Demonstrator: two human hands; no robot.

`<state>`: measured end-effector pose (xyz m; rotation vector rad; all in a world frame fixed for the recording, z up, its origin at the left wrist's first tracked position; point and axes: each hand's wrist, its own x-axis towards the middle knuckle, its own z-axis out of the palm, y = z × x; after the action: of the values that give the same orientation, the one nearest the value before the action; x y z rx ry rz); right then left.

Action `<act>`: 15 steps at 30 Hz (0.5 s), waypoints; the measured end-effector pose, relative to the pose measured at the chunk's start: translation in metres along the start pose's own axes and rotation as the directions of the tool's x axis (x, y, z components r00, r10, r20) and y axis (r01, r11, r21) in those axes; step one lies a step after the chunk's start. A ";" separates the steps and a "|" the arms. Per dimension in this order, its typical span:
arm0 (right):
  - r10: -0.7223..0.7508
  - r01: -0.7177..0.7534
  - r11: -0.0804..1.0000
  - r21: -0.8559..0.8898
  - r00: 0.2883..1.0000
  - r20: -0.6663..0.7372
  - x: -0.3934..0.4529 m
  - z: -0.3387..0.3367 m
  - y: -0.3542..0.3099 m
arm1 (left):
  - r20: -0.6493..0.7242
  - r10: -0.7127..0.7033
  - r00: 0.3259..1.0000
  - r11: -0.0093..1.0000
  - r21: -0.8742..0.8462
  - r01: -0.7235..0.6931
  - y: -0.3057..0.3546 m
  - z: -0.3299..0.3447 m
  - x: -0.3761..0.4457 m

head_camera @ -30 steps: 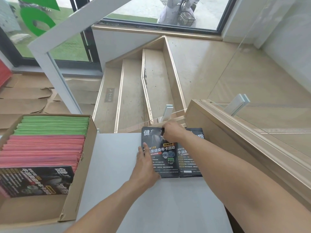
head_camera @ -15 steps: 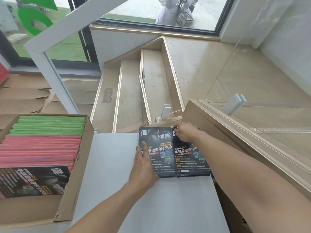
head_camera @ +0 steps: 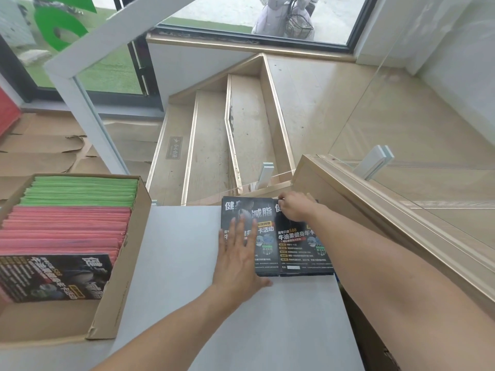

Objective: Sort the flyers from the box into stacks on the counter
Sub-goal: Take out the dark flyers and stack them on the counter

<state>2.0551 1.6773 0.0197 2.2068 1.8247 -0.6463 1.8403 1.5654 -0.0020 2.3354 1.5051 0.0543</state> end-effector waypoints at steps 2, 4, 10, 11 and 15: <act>0.017 -0.017 1.000 -0.004 1.000 0.008 0.004 0.001 0.003 | -0.002 0.131 0.991 0.991 0.036 -0.131 0.021 0.007 0.006; 0.024 -0.025 0.999 0.033 1.000 0.016 0.009 -0.001 0.005 | 0.007 0.223 0.975 0.971 0.082 -0.222 0.041 0.013 0.019; 0.022 -0.026 0.998 0.062 0.998 0.056 0.016 -0.012 0.011 | 0.065 0.369 0.927 0.896 0.239 -0.374 0.062 0.018 0.049; 0.015 -0.018 0.999 0.044 0.998 0.058 0.018 -0.013 0.012 | 0.082 0.404 0.911 0.871 0.270 -0.411 0.063 0.019 0.050; -0.023 0.025 0.999 -0.031 0.997 0.069 0.026 -0.016 0.014 | 0.086 0.444 0.892 0.842 0.301 -0.448 0.068 0.024 0.052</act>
<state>2.0755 1.7041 0.0202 2.1190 1.8176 -0.6848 1.9270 1.5798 -0.0112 2.8961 0.9823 -0.0901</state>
